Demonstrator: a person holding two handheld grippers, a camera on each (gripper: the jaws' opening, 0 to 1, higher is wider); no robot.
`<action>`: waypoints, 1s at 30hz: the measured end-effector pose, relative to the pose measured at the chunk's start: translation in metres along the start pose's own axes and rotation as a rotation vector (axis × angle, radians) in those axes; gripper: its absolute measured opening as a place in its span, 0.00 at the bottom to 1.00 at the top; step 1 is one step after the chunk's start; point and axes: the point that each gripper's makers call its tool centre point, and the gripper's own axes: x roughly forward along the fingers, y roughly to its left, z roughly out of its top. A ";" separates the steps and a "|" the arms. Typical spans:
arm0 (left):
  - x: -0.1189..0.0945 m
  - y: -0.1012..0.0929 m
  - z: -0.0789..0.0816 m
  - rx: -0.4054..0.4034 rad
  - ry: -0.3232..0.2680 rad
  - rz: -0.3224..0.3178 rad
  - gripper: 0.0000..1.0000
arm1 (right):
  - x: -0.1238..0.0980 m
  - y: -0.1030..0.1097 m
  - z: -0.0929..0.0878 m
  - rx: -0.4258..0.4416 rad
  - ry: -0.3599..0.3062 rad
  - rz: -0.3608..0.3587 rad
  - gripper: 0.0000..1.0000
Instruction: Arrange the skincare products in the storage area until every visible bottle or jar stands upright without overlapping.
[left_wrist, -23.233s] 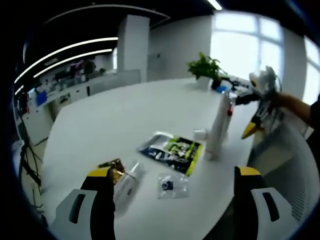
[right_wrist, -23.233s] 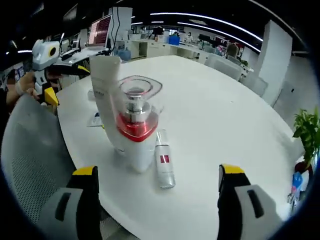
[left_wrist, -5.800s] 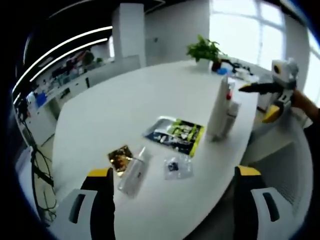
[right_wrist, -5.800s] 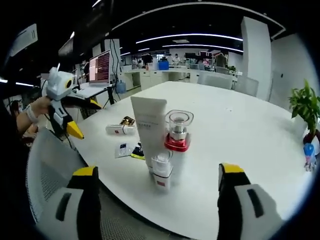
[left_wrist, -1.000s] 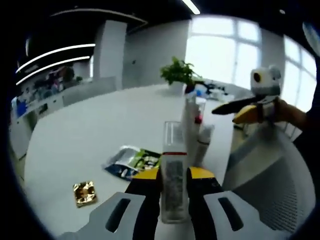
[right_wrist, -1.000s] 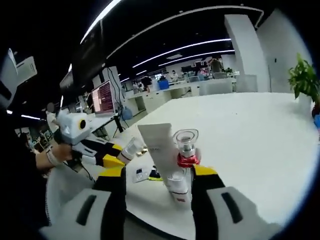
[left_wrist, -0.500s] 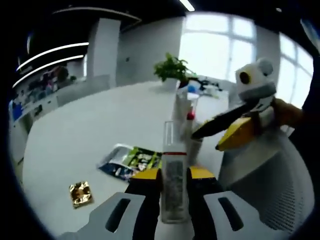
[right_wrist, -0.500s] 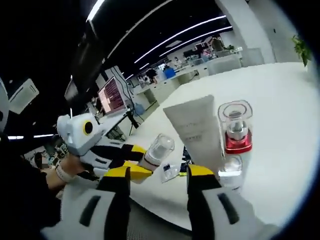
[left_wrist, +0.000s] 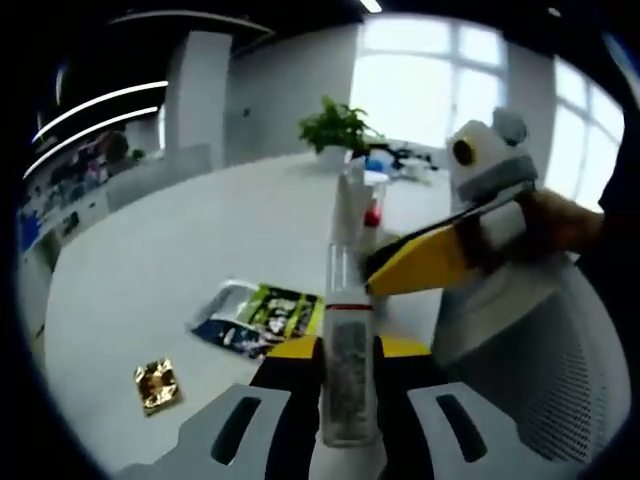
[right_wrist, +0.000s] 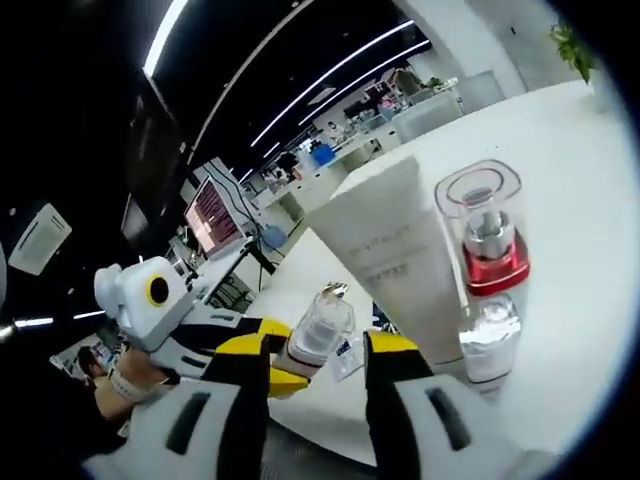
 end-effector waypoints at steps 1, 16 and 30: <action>0.000 0.000 -0.001 -0.002 0.007 -0.003 0.16 | 0.000 0.000 0.000 0.001 -0.002 0.001 0.36; 0.002 0.000 -0.006 0.005 0.027 -0.010 0.16 | -0.001 -0.001 0.006 0.032 -0.049 0.032 0.23; 0.005 -0.001 -0.011 0.012 0.056 -0.010 0.16 | 0.001 0.026 0.009 -0.119 -0.057 0.112 0.20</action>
